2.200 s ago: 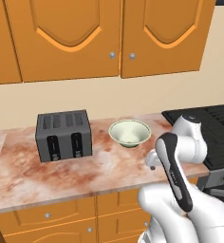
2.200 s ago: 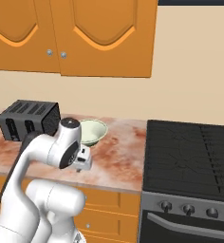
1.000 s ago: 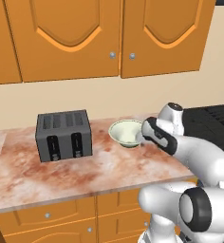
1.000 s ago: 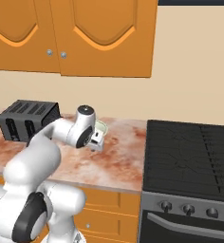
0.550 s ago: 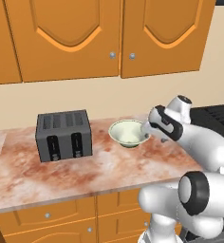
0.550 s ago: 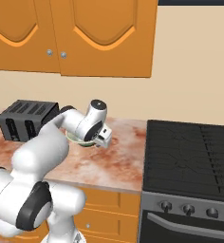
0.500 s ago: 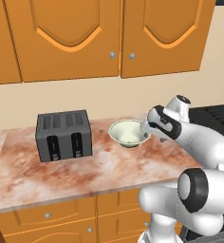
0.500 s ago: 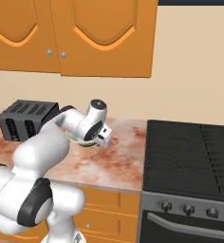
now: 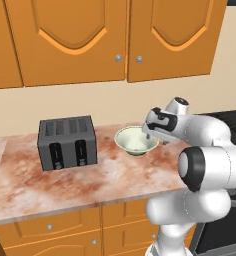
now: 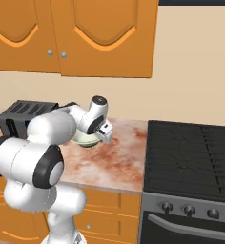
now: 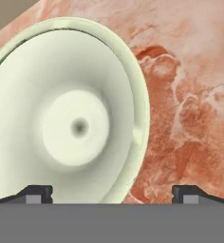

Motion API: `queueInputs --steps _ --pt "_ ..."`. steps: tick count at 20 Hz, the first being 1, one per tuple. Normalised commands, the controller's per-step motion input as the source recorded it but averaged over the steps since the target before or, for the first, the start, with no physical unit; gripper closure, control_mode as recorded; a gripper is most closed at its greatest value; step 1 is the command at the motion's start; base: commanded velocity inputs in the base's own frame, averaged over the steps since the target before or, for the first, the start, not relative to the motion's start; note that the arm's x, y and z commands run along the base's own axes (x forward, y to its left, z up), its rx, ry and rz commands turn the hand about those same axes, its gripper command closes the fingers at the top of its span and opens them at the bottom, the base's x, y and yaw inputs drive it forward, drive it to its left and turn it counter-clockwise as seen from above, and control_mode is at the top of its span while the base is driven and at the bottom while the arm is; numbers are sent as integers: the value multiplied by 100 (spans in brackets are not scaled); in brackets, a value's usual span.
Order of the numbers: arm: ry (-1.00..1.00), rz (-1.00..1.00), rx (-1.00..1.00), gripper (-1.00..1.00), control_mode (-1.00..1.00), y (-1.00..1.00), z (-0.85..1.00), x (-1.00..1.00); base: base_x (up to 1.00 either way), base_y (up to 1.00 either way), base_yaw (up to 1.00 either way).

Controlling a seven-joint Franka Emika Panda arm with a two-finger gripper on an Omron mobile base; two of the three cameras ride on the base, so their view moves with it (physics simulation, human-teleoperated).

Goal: Pick the cup and bowl from the counter and place them on the counter next to the sink.

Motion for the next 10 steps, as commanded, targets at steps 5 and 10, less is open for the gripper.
queueInputs --steps 5,10 --pt "3 -6 0 -100 -100 0 -19 30 0 0 0" --pt "0 -2 0 -100 -100 0 -29 6 0 0 0"
